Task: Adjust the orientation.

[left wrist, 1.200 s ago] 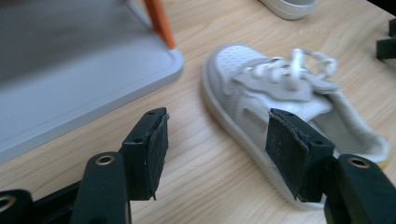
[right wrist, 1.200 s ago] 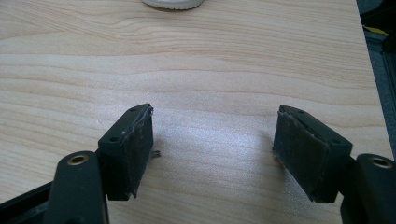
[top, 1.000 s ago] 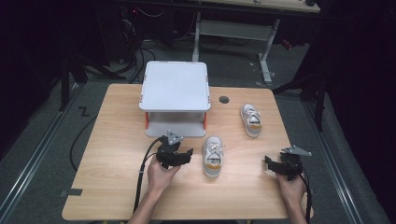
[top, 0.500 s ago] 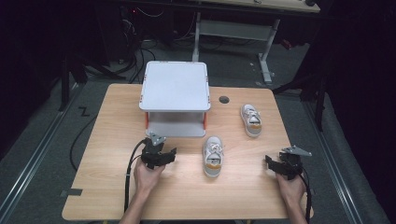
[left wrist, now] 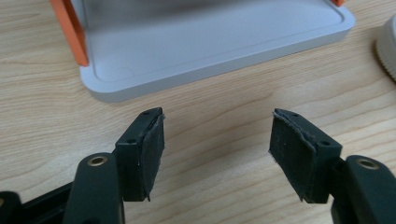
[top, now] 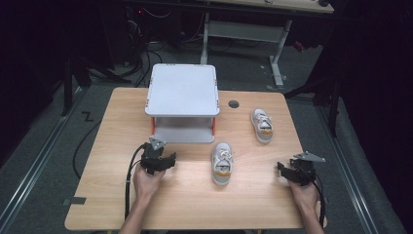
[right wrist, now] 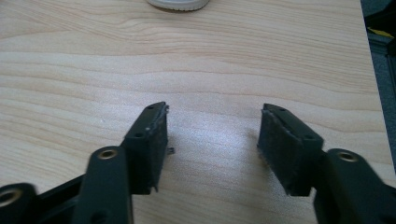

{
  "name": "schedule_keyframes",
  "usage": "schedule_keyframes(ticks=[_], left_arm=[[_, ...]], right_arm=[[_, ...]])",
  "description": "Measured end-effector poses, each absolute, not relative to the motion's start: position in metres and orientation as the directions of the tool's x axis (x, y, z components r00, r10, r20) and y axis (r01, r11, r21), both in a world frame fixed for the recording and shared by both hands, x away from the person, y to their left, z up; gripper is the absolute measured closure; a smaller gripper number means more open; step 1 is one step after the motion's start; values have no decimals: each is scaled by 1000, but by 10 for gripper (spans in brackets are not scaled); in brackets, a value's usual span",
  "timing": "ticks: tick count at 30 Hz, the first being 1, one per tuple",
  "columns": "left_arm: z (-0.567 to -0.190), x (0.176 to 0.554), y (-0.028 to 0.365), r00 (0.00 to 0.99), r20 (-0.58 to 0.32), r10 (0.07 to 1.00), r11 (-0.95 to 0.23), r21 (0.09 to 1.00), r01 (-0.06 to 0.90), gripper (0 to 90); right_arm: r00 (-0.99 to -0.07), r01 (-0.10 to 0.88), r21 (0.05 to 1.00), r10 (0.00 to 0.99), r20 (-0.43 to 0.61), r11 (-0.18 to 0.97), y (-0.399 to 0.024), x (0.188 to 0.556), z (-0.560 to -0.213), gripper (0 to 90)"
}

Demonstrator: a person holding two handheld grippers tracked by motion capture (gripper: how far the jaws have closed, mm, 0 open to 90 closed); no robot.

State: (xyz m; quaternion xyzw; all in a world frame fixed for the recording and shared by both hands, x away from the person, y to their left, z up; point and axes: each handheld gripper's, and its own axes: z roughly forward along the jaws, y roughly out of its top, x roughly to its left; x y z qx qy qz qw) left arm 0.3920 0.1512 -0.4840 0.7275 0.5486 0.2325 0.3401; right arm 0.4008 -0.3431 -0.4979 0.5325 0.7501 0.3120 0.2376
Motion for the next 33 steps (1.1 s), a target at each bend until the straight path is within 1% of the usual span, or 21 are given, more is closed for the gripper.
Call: schedule_keyframes(ticks=[2,6,9,12,15,16,17,19,20,21,23,27,28,33], left_arm=[[-484,392,153,287,-29,958,-169,751,639,355],[-486,394,157,279,-19,960,-169,753,636,355],[-488,396,159,270,-14,963,-168,751,638,355],[-489,398,162,263,-15,965,-162,753,637,355],[-491,399,163,256,-25,966,-151,750,644,361],[-492,401,164,251,-24,968,-150,745,650,362],[-492,401,164,251,-24,968,-150,745,650,362],[-495,402,165,249,-10,968,-161,737,657,362],[-495,402,165,249,-10,968,-161,737,657,362],[-497,402,165,247,-4,969,-166,732,661,361],[-497,403,165,246,2,969,-170,729,663,358],[-501,404,165,246,14,969,-181,719,672,350],[-502,404,165,249,9,969,-178,723,667,350],[-505,400,167,250,6,968,-171,748,642,341]], right_arm=[[-331,657,711,943,-24,249,-343,402,-496,489],[-366,649,714,931,-10,263,-343,403,-492,543],[-403,628,730,915,8,270,-341,404,-480,588],[-433,605,748,901,23,272,-338,410,-465,602],[-450,592,757,893,26,276,-334,416,-456,606],[-465,582,761,885,22,287,-328,423,-447,605],[-465,582,761,885,22,287,-328,423,-447,605],[-474,571,766,880,15,295,-320,434,-437,587],[-474,571,766,880,15,295,-320,434,-437,587],[-475,571,764,880,8,301,-313,443,-430,578],[-479,568,762,878,-1,312,-308,450,-425,579],[-487,571,754,873,-8,325,-298,463,-419,578],[-488,580,744,873,-10,332,-292,474,-415,577],[-488,600,719,872,-18,351,-279,494,-413,561]])
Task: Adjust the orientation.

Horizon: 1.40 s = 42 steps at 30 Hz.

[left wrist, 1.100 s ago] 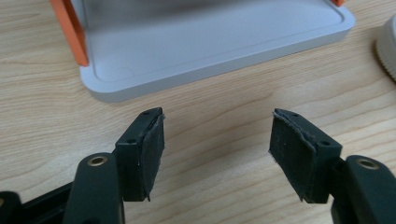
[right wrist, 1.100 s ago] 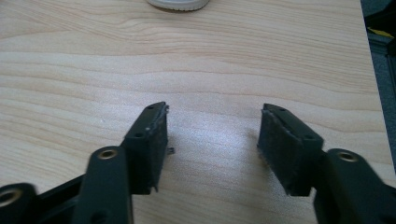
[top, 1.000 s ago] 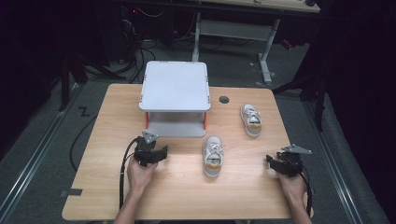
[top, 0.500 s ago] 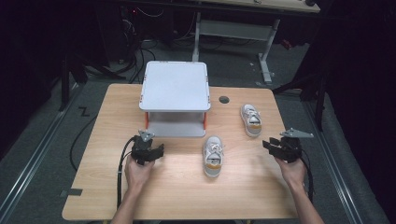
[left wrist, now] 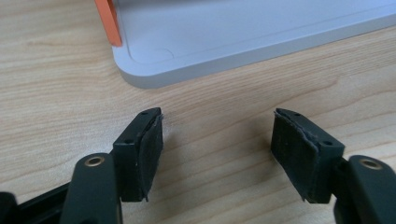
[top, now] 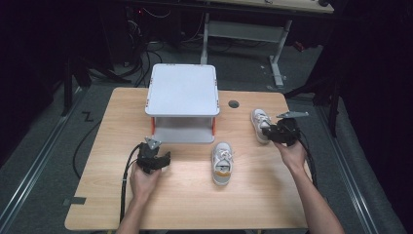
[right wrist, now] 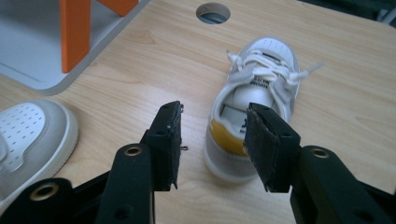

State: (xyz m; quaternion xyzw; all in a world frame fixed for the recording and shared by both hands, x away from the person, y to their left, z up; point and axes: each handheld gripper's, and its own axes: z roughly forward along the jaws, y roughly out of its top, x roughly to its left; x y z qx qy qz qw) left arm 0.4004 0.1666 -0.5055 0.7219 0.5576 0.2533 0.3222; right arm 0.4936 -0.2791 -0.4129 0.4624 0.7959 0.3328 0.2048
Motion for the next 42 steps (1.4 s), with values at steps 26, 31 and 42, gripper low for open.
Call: schedule_keyframes(ticks=[26,31,42], left_arm=[[-506,401,166,246,0,969,-164,747,644,334],[-506,401,166,246,-1,969,-163,747,644,334],[-506,401,166,247,-2,969,-163,747,644,332]], right_arm=[[-491,723,550,871,-18,419,-246,550,-446,749],[-483,716,569,875,-13,404,-245,551,-450,787],[-471,699,620,882,23,357,-258,546,-439,815]])
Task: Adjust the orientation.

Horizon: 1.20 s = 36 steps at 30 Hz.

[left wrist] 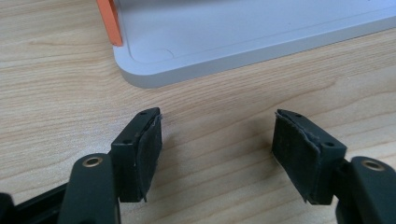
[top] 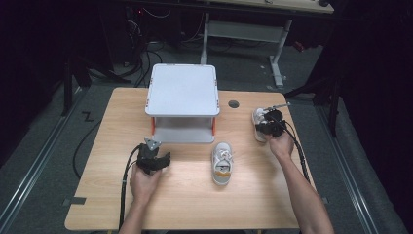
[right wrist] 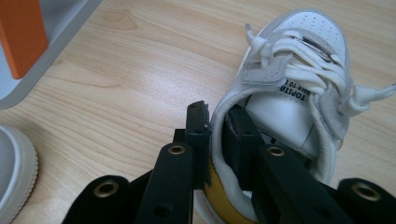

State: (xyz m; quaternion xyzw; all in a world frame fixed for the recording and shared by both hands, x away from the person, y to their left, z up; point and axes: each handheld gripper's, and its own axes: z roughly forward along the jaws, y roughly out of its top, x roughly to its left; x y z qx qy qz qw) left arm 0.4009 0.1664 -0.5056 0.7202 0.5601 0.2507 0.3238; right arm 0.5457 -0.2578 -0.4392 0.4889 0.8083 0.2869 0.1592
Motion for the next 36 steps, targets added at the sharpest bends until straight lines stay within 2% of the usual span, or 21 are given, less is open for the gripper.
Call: schedule_keyframes(ticks=[9,15,23,36], left_arm=[[-506,401,166,246,-1,969,-163,747,644,332],[-506,401,166,248,1,969,-166,747,644,330],[-506,401,166,248,1,969,-166,747,644,330],[-506,401,166,248,0,969,-165,747,644,329]], right_arm=[[-508,652,660,861,15,373,-268,524,-419,816],[-540,621,686,841,25,379,-278,495,-410,813],[-573,613,697,817,67,372,-286,464,-410,812],[-637,583,684,769,48,439,-270,421,-414,811]])
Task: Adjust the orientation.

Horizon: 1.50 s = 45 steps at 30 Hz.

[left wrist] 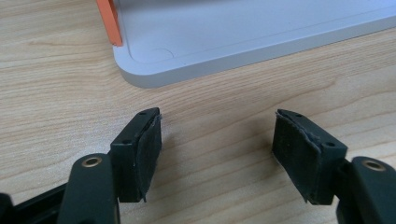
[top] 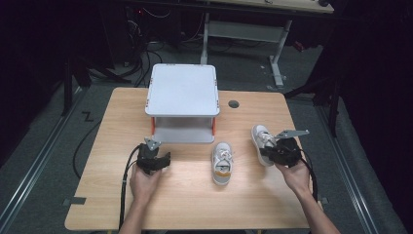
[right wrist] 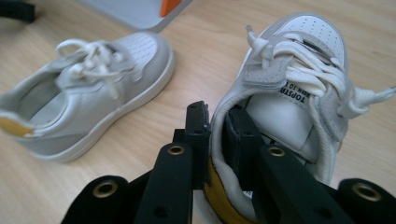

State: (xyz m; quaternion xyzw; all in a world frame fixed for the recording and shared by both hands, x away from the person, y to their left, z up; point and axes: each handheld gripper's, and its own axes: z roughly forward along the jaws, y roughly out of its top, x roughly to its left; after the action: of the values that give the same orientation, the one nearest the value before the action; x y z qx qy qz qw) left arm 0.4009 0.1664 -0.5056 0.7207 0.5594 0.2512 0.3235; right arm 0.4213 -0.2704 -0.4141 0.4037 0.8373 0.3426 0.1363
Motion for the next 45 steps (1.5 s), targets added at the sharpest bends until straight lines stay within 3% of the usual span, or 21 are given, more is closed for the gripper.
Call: schedule_keyframes(ticks=[10,30,45], left_arm=[[-506,401,166,246,0,969,-164,747,644,329],[-506,401,166,246,0,969,-163,747,644,329],[-506,401,166,244,0,970,-162,747,645,328]], right_arm=[[-693,573,648,719,56,501,-241,403,-428,807],[-713,579,590,701,30,563,-206,397,-440,784],[-746,578,588,659,98,566,-198,394,-446,644]])
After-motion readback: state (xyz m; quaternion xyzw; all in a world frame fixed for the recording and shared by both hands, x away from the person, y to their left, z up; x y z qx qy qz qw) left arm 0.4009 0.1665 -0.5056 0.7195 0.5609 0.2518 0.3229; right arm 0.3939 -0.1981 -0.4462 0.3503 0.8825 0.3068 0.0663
